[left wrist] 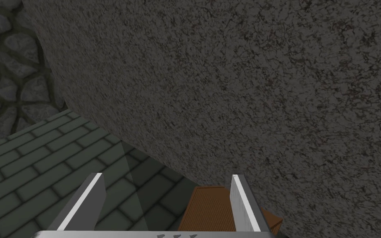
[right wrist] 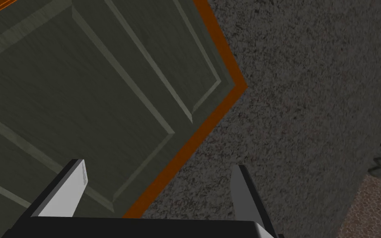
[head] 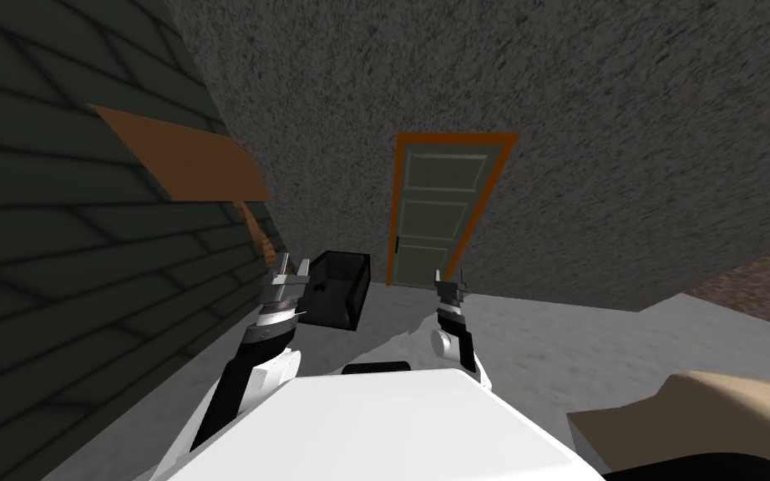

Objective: Pull the door open

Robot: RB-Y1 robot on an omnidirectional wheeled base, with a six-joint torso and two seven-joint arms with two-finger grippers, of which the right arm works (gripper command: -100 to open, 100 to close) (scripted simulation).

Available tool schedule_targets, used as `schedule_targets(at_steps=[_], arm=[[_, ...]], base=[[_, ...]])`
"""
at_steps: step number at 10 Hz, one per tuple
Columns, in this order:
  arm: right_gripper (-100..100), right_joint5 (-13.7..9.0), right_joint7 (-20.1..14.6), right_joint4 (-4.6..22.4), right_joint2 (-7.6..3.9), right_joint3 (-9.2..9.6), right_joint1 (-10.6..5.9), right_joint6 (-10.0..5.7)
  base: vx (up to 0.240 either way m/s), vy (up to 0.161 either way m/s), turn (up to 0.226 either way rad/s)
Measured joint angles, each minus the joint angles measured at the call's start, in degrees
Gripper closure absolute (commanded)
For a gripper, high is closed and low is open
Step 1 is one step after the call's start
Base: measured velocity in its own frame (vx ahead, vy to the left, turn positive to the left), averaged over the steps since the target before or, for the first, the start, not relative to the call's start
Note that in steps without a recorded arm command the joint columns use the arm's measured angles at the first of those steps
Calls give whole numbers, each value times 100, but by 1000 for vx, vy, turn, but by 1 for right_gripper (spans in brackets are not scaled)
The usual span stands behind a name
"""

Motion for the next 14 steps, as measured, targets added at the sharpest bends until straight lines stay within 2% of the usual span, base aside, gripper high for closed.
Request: schedule_targets(at_steps=[4, 8, 12, 14], arm=[[-100, -321, -260, 421, -50, -6, -119, -121], [-100, -659, -547, 988, -112, -37, -336, -278], [-100, -1012, -844, 1450, -164, -62, -465, -405], [-100, -1188, -994, 1779, -191, -84, -612, -491]], base=[[58, -65, 160], [51, -65, 180], [53, -70, 173], [53, -65, 171]])
